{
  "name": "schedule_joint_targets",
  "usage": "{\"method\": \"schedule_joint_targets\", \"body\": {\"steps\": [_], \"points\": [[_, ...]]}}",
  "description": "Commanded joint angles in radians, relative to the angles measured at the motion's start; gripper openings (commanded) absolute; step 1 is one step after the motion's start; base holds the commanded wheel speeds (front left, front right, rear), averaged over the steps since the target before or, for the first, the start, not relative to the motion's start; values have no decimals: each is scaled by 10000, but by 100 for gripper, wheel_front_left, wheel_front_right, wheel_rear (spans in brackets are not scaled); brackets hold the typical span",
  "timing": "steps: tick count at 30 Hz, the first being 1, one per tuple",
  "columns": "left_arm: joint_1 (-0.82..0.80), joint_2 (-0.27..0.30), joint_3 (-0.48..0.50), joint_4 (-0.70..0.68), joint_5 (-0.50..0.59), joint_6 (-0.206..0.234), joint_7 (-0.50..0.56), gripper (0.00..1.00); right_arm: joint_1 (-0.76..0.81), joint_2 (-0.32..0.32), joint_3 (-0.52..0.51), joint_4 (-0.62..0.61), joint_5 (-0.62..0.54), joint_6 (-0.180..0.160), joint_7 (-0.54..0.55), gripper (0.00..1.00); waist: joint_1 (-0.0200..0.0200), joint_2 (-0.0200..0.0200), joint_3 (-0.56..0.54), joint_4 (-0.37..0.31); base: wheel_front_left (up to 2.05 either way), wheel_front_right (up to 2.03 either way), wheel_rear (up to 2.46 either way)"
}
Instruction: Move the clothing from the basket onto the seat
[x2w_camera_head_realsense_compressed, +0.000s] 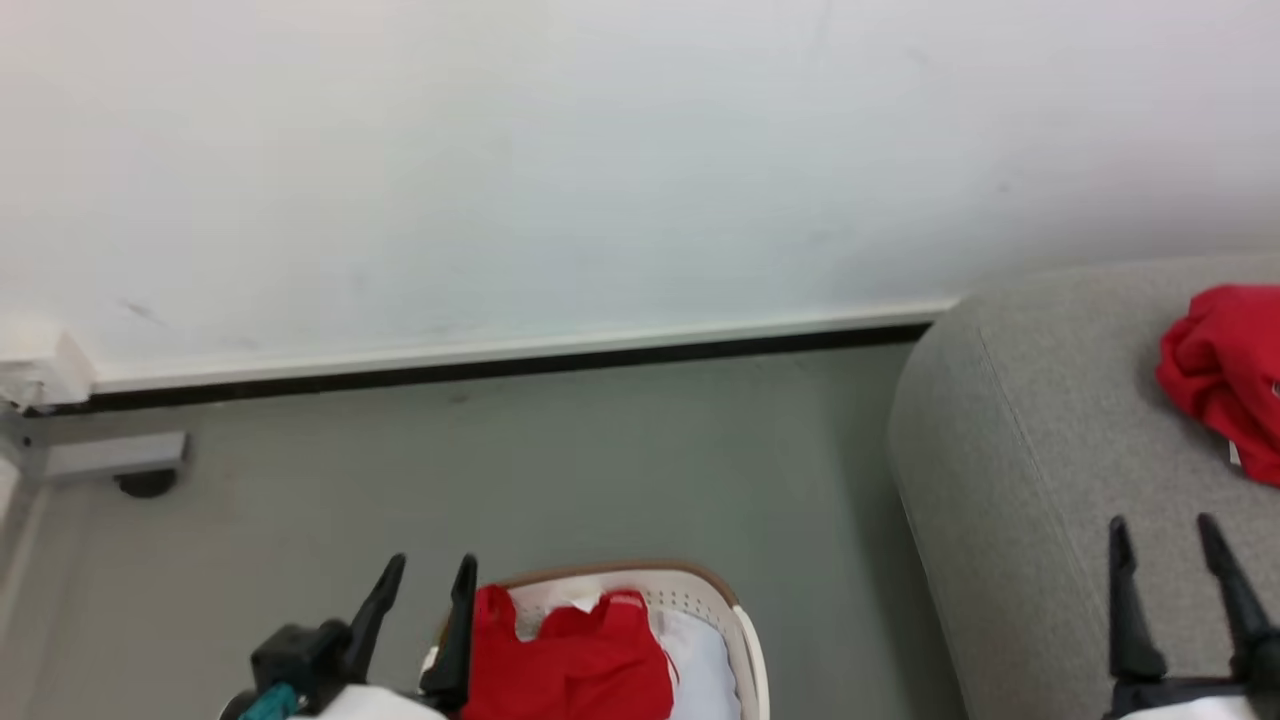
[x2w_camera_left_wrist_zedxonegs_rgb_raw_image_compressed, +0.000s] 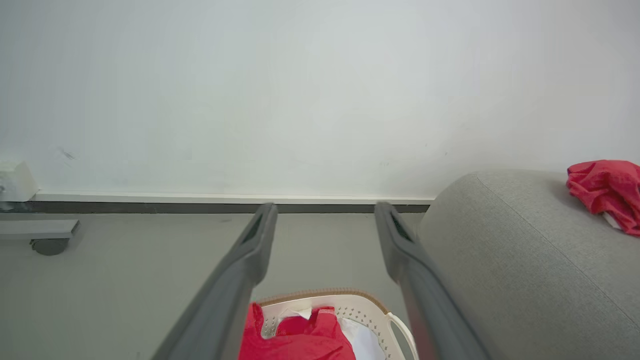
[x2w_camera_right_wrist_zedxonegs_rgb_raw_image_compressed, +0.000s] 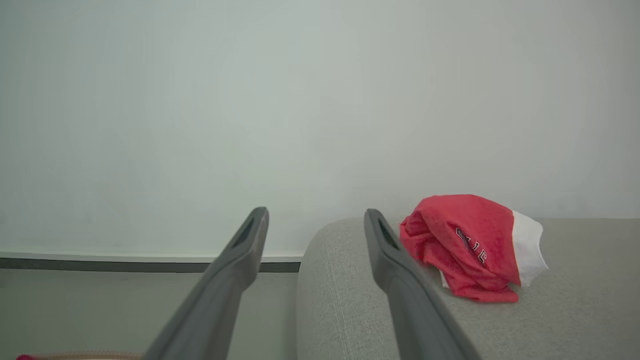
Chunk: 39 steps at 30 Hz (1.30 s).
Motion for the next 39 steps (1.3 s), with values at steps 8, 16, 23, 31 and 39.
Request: {"method": "schedule_joint_targets", "body": {"steps": [8,16,23,31,39], "points": [[1423,-672,1369,-439,1114,-434,-7,100,916,4,1246,-14,379,-25,-1,100,5,0,-769,632,0,0,0],[1607,-1017,1903,-409,1677,-883,-9,100,889,5,1442,59,691,-25,-1,100,5,0,-704,754,0,0,0],[1297,-1149,1951,-71,2001,-1057,-9,100,551,8,1603,-35,610,-25,-1,100,5,0,-309,476,0,0,0],[-1043,-735,1110,1695,2553,-1260,7,100,-557,8,1941,-494,760,-25,0,100,5,0,1816,-226,0,0,0],[-3924,-230,-188,4123,3202,-1304,493,100,-1804,7,2390,-943,1035,-25,0,100,5,0,4091,-1207,0,0,0]]}}
